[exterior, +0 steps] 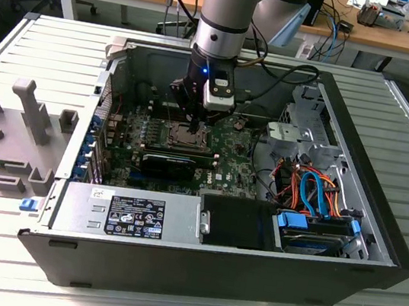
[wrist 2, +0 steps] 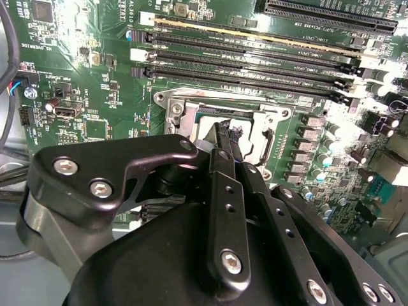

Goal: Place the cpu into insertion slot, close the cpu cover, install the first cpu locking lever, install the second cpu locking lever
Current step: 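Install the first cpu locking lever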

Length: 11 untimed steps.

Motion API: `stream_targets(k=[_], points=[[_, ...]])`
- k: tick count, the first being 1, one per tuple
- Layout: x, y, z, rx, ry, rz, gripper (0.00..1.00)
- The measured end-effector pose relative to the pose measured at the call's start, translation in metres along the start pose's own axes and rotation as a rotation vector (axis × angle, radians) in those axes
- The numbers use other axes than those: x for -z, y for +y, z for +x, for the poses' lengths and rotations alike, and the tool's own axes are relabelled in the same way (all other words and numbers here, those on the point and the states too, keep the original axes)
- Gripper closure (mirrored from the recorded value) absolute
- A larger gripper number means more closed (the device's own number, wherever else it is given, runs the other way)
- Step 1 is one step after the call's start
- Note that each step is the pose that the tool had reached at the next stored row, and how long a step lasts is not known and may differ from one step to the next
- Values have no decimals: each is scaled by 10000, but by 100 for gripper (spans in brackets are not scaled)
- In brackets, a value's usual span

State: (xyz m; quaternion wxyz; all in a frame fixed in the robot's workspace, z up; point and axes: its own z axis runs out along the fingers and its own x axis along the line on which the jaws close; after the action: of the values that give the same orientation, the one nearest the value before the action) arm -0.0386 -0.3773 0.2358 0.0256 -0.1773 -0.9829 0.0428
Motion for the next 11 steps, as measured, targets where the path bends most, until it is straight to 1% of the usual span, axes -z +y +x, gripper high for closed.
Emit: stream_targets(k=[11], points=[[0,0,0,75,-5,-3,89]])
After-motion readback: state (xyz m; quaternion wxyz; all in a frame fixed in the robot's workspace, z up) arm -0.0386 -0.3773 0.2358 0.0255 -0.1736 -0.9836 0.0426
